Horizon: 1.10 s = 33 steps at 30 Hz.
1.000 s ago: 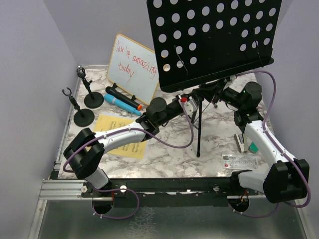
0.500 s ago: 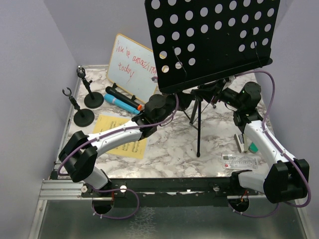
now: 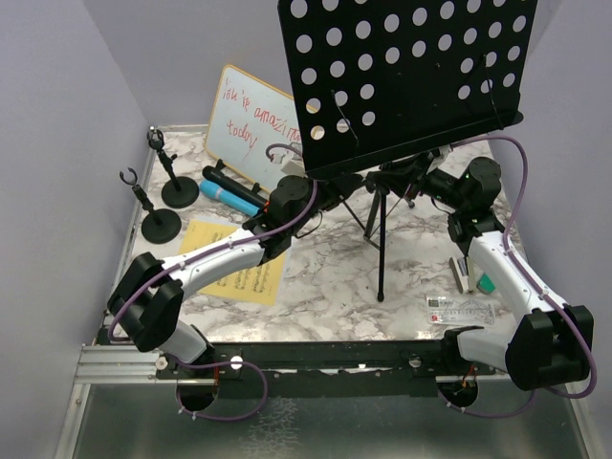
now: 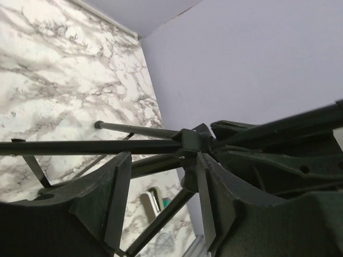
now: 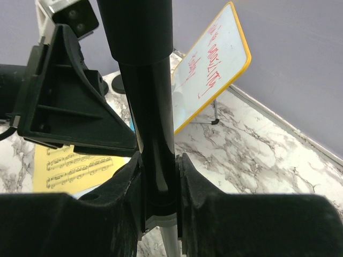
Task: Pack up the instrument practice props
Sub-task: Unscrew the knob on the music stand.
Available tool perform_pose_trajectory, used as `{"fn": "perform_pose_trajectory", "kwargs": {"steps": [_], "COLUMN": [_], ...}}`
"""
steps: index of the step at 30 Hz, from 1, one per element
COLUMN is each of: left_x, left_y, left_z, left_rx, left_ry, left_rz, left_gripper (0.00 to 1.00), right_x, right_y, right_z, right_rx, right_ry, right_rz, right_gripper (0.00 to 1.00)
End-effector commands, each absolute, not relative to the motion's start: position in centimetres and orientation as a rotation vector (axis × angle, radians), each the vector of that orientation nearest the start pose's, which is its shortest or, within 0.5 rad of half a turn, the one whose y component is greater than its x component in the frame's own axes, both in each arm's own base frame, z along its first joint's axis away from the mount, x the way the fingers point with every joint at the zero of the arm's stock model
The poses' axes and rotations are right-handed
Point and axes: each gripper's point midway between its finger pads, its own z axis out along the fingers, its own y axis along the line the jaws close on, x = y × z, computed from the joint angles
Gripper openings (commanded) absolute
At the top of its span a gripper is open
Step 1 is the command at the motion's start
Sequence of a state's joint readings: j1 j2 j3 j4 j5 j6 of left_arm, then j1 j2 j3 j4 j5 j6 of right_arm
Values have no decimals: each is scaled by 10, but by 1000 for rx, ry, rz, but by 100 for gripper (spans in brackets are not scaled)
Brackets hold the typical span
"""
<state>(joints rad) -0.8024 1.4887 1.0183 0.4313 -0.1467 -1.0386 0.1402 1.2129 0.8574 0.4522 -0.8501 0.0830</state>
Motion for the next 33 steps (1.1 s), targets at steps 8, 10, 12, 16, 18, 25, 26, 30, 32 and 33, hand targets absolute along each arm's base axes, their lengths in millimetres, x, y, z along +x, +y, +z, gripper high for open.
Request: {"fn": "perform_pose_trajectory", "kwargs": {"steps": [8, 10, 12, 16, 18, 25, 26, 30, 32, 33], "left_x": [307, 299, 291, 287, 291, 303, 305, 312, 313, 314], "left_y": [-360, -364, -366, -372, -375, -386, -388, -394, -398, -399], "left_z": [300, 299, 301, 306, 309, 317, 318, 322, 323, 323], "left_rx": [543, 681, 779, 884, 912, 991, 999, 1015, 1023, 1025], "left_ry": [1452, 1342, 1220, 1088, 1057, 961, 952, 925, 917, 919], "left_rz": [-821, -725, -639, -537, -490, -344, -328, -288, -286, -287], "left_gripper": [83, 84, 84, 83, 82, 75, 74, 68, 66, 64], "right_x": [343, 343, 342, 342, 342, 341, 341, 340, 341, 341], "right_y": [181, 181, 181, 181, 181, 181, 181, 181, 181, 181], "right_z": [251, 251, 251, 251, 251, 252, 253, 254, 254, 254], "right_rx": [-687, -687, -687, -688, -688, -691, -692, -692, -691, -691], "right_ry": [1593, 1592, 1594, 1594, 1594, 1591, 1590, 1587, 1589, 1589], "right_rz": [877, 877, 881, 878, 877, 878, 879, 878, 878, 878], "right_gripper": [1, 1, 1, 1, 1, 1, 0, 1, 1, 1]}}
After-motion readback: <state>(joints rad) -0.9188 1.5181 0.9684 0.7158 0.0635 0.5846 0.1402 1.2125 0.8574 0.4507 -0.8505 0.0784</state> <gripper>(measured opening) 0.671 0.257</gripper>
